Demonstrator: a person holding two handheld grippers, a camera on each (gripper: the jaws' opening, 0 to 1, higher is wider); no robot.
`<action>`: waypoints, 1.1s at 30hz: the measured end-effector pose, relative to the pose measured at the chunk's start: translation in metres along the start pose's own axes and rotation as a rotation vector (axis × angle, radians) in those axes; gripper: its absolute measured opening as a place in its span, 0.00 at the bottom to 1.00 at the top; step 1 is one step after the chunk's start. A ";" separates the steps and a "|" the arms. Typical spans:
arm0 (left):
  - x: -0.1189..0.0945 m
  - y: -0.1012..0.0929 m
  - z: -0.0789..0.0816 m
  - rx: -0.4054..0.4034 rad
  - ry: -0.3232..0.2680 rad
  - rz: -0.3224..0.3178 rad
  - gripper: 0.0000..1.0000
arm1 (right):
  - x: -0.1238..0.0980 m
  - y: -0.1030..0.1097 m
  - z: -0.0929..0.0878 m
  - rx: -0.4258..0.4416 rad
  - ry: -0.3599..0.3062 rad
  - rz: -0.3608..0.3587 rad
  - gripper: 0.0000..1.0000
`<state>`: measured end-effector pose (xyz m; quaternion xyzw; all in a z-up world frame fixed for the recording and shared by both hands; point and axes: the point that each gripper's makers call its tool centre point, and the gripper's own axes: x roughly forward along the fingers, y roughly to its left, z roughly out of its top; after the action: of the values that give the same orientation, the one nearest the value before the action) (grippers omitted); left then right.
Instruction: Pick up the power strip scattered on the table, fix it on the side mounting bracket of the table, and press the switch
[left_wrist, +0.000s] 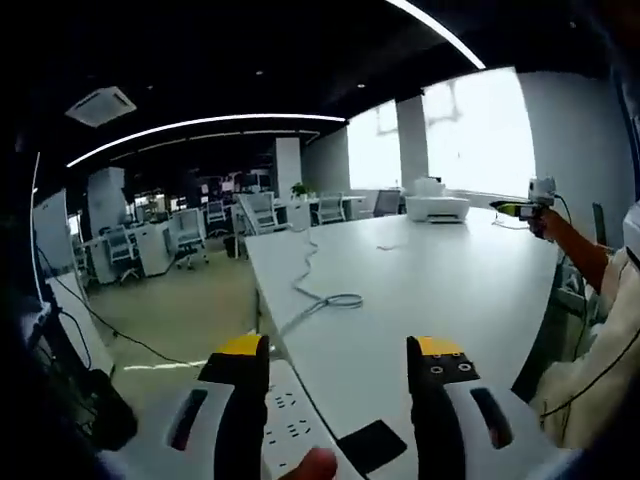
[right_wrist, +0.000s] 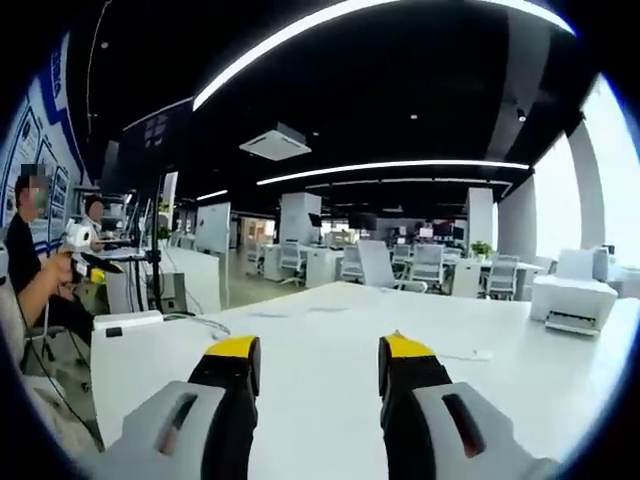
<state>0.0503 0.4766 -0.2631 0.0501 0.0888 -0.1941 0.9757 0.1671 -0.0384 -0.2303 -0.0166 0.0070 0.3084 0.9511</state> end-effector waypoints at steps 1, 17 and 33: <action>0.002 -0.002 0.002 0.017 -0.009 0.003 0.60 | -0.002 -0.001 -0.001 0.004 -0.003 -0.003 0.44; 0.038 -0.055 0.027 0.090 -0.197 -0.035 0.61 | -0.026 0.015 -0.011 0.006 -0.027 0.059 0.47; 0.067 -0.113 -0.016 0.059 -0.127 -0.243 0.63 | -0.035 0.070 -0.028 -0.045 -0.003 0.267 0.49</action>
<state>0.0649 0.3498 -0.2988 0.0555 0.0267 -0.3162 0.9467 0.0979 -0.0035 -0.2593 -0.0362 0.0009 0.4323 0.9010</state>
